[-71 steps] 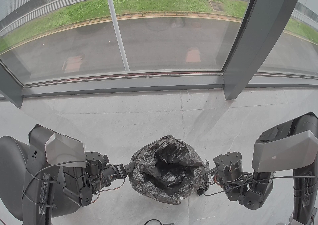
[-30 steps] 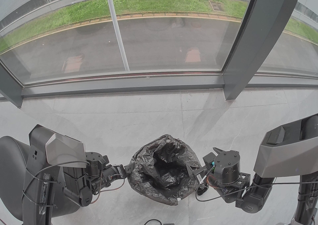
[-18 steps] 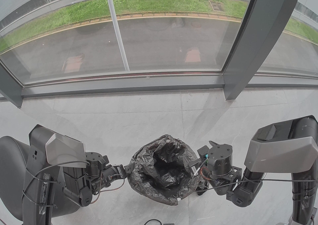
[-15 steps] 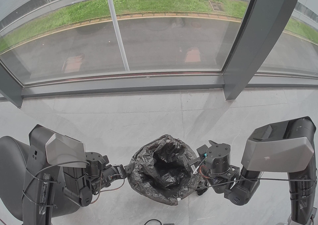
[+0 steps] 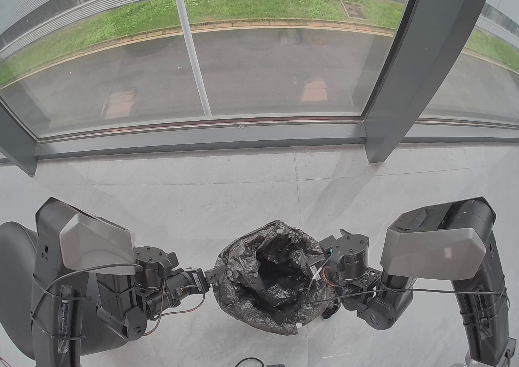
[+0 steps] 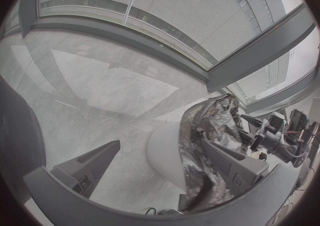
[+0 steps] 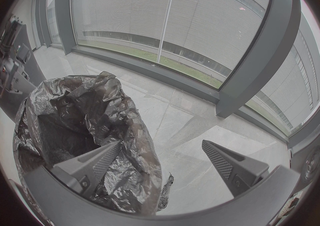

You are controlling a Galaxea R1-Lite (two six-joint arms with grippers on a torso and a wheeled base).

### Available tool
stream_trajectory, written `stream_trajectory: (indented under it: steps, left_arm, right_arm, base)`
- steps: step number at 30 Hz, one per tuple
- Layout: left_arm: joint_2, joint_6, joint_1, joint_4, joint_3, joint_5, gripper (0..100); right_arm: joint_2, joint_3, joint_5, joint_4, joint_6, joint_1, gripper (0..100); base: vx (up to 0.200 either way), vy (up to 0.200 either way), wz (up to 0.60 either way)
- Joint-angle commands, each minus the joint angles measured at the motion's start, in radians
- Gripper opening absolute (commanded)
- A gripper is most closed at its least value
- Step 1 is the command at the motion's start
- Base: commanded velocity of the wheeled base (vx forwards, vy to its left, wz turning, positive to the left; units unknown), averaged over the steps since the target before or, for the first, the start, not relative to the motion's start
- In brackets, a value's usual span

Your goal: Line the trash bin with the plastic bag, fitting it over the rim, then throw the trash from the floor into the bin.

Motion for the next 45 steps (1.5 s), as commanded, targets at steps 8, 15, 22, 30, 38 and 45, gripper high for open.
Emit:
stream_trajectory:
  steps: [8, 15, 22, 30, 38, 45]
  left_arm:
    - [-0.193, -0.001, -0.025, -0.002, 0.109, 0.001, 100]
    - [-0.23, 0.062, -0.086, -0.002, 0.155, 0.017, 100]
    - [-0.261, 0.232, -0.171, -0.001, 0.162, 0.191, 100]
    - [-0.232, 0.452, -0.195, -0.002, 0.151, 0.252, 100]
    - [-0.167, 0.445, -0.226, -0.001, 0.047, 0.307, 100]
    - [-0.101, 0.455, -0.224, 0.011, -0.04, 0.309, 100]
  right_arm:
    - [0.006, -0.023, 0.007, -0.007, 0.043, -0.002, 100]
    - [0.022, -0.026, 0.007, -0.056, 0.092, 0.002, 100]
    - [0.022, -0.02, 0.007, -0.073, 0.092, 0.014, 100]
    - [0.003, -0.018, 0.007, -0.075, 0.095, 0.013, 100]
    - [0.009, -0.018, 0.016, -0.099, 0.093, 0.013, 100]
    - [0.005, -0.018, 0.019, -0.099, 0.095, 0.011, 100]
  base:
    - [0.0, 0.0, 0.0]
    - [0.0, 0.0, 0.0]
    - [0.0, 0.0, 0.0]
    - [0.0, 0.0, 0.0]
    - [0.0, 0.0, 0.0]
    - [0.0, 0.0, 0.0]
